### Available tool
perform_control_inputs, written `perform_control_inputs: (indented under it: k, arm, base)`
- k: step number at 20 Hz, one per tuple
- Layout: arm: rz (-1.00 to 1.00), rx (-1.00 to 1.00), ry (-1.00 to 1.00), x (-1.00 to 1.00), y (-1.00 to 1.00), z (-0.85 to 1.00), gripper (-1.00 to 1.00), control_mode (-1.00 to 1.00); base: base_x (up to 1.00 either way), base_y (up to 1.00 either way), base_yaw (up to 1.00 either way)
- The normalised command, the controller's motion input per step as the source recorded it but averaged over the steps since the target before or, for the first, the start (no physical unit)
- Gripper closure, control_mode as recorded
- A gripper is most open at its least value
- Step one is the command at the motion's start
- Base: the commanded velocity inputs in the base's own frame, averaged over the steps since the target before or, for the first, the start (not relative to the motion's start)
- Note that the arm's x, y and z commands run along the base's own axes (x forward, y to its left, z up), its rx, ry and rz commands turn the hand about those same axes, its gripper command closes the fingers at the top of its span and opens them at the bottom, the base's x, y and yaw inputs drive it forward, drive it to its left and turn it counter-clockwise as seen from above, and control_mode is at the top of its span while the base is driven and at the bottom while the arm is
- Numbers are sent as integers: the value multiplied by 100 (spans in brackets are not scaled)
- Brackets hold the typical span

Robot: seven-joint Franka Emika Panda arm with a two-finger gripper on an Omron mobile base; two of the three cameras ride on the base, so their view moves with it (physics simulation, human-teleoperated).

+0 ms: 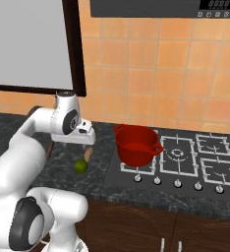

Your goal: Put the lime and sweet potato in the pot. Retrieve the spatula and lightly stir the vegetables in the pot.

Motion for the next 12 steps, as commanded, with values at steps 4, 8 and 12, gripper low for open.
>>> perform_control_inputs:
  k: [4,8,12]
  arm:
    - [0,0,-5,7,0,-83,-100,-100]
    - [0,0,0,1,3,-66,-100,-100]
    - [0,0,0,4,1,-37,-100,-100]
  base:
    - [0,0,0]
    - [0,0,0]
    - [0,0,0]
